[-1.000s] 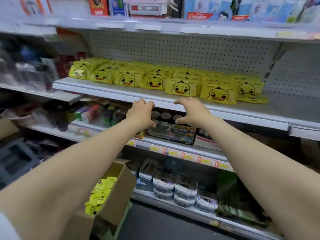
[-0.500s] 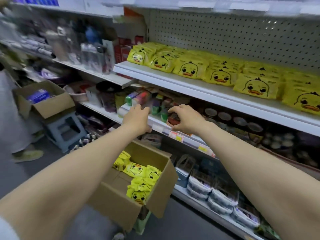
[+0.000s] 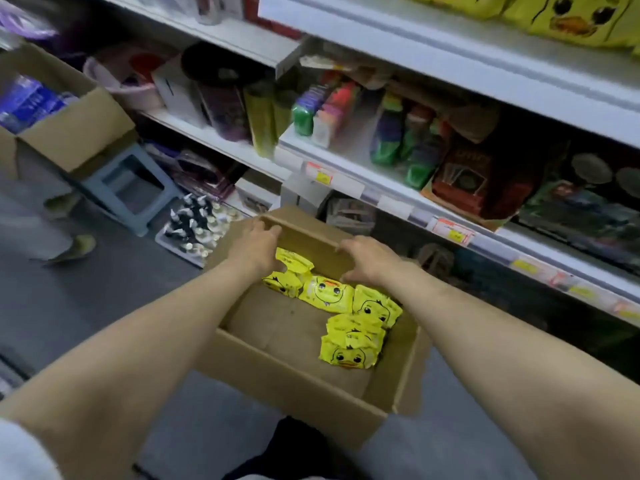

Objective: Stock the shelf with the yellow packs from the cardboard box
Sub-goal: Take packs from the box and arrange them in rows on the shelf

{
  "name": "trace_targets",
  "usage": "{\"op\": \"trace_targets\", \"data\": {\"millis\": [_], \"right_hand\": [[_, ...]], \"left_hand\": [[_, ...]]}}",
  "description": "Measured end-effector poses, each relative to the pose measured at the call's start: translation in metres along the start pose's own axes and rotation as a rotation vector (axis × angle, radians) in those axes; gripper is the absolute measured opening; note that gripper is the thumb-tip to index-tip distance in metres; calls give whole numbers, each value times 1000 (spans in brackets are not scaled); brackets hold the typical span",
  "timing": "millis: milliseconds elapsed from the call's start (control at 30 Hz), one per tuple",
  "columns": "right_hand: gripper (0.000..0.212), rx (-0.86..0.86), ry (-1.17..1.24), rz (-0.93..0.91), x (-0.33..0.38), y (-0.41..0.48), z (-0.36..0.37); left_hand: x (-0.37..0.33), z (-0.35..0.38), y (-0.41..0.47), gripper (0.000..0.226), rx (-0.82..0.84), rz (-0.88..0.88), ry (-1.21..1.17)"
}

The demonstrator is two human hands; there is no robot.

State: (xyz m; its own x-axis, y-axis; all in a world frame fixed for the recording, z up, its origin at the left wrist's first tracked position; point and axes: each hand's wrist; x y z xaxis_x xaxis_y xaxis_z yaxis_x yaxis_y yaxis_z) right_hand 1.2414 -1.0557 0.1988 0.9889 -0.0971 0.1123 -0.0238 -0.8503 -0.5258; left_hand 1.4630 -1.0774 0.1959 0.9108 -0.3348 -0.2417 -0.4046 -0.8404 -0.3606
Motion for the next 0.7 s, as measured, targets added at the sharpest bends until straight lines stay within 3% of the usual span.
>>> {"op": "trace_targets", "data": {"millis": [267,700], "right_hand": [[59,215,28,139,8,75,100],[78,208,128,344,-9,175,231]], "left_hand": [[70,106,51,67,208,32,-160],[127,227,119,77,122,133,-178]]}}
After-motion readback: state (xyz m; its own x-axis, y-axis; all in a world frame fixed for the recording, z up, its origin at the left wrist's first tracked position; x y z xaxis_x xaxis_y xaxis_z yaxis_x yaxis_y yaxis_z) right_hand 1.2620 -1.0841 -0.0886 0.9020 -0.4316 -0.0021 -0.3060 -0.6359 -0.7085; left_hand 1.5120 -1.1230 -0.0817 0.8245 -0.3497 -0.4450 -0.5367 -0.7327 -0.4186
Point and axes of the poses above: each hand's wrist, its own y-axis towards the middle knuckle, its own z-axis out of the palm, x = y × z, and after that the axes turned 15 degrees about z, right-handed
